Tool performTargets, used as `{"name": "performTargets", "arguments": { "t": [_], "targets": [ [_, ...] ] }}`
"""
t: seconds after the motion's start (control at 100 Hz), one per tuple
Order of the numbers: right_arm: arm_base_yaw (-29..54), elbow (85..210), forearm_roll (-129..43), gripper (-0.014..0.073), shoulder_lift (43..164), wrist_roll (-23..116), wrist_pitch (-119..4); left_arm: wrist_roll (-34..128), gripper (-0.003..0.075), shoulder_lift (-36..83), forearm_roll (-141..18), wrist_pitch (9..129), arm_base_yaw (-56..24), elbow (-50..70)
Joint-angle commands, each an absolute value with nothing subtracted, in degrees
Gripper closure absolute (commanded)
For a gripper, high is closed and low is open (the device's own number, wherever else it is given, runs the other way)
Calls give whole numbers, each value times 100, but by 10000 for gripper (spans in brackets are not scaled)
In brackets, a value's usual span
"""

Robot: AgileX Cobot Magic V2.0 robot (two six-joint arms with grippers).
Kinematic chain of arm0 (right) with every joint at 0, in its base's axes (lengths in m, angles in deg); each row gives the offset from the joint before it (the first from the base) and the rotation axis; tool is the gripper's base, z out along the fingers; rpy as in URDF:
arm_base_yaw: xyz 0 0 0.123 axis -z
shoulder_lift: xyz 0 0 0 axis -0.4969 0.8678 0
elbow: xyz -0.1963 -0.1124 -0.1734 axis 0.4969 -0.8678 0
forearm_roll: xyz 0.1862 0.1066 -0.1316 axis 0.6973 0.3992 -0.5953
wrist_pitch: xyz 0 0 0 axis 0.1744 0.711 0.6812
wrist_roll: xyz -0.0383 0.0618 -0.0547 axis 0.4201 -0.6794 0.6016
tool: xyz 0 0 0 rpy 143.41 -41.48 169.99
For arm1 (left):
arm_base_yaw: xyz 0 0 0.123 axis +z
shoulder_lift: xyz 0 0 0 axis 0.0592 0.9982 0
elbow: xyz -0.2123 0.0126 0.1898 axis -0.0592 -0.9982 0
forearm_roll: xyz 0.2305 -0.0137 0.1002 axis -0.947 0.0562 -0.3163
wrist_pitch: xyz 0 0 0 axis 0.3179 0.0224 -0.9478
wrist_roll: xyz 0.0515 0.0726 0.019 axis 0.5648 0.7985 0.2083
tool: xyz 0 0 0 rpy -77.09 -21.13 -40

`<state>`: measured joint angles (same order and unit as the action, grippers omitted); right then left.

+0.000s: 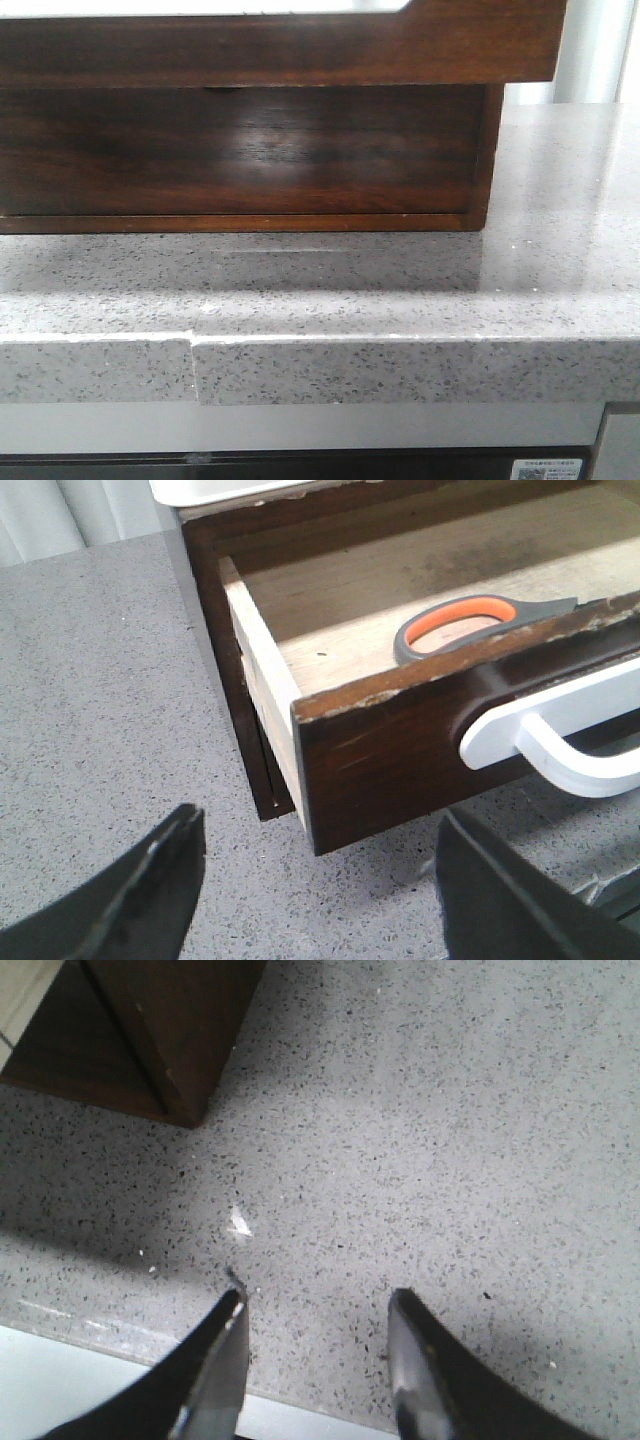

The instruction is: Put scissors in drawer with both arms

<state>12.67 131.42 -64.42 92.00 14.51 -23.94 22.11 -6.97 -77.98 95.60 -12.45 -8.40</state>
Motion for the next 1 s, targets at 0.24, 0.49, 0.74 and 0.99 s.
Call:
{"name": "performTargets", "arguments": {
  "t": [0.24, 0.49, 0.74, 0.99],
  "targets": [
    [1297, 13274, -6476, 417, 9144, 1455, -2942, 2177, 528, -663, -7693, 9138, -1293, -636],
    [1297, 13274, -6488, 662, 9144, 1465, -2965, 2177, 741, -663, -7649, 9158, -1293, -636],
    [1297, 13274, -6660, 662, 9144, 1465, -2805, 2177, 741, -663, -7619, 9381, -1293, -636],
    [1297, 13274, -6660, 662, 9144, 1465, -2805, 2177, 741, -663, -7619, 9381, -1293, -636]
  ]
}}
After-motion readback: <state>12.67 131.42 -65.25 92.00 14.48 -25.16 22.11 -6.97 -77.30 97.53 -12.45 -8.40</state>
